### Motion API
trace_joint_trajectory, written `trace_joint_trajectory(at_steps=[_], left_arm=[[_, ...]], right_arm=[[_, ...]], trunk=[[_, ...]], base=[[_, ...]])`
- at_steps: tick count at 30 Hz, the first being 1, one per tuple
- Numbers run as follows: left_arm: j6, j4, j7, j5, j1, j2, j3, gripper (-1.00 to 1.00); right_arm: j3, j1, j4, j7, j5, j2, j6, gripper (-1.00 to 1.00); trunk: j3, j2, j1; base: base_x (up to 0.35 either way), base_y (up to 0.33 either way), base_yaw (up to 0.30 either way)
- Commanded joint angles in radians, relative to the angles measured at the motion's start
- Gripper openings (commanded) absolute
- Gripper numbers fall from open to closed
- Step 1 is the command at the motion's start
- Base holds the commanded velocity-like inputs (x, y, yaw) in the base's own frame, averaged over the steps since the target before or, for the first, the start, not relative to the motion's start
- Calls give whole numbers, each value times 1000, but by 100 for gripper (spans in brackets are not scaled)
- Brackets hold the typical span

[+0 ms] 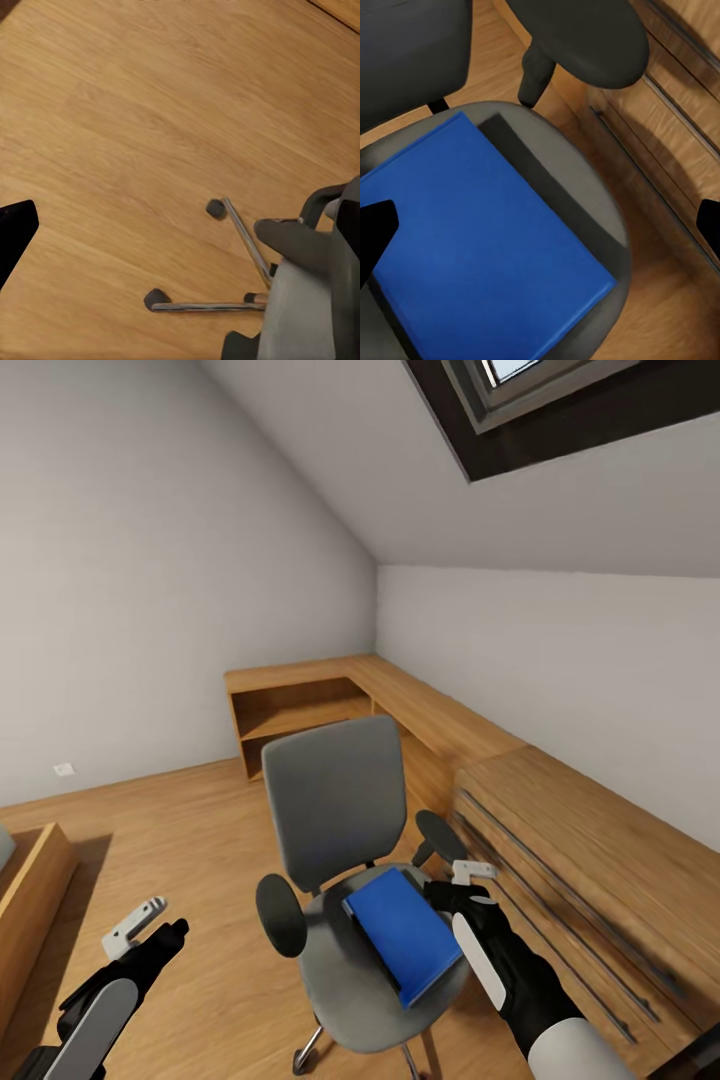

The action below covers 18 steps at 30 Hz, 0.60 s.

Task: In the bedroom, organize the workspace by keeping the computer under the desk, ensuring the monitor is on the desk, placing the keyboard on the desk next to the monitor, placing the mouse on the desk next to the keyboard, moving the folder from the swivel chair onto the desk next to the mouse, stacking the notebook on top of the folder with the pen on top of the notebook, and positioning the swivel chair next to the desk.

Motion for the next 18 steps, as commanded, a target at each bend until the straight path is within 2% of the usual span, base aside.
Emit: trace_joint_trajectory(at_steps=[1,9,18], left_arm=[[3,-1,7,4,-1,1,-1,100],[4,-1,7,4,-1,1,-2,100],[4,-1,7,5,-1,0,-6,100]], right_arm=[[3,-1,-2,-11,-10,-1,2,100],[2,-1,-2,-12,-11,-1,2,100],[0,-1,-2,-10,-15,-1,2,100]], trunk=[[-4,-8,4],[-21,-64,35],[-48,-127,69]], base=[[0,0,78],[0,0,144],[0,0,22]])
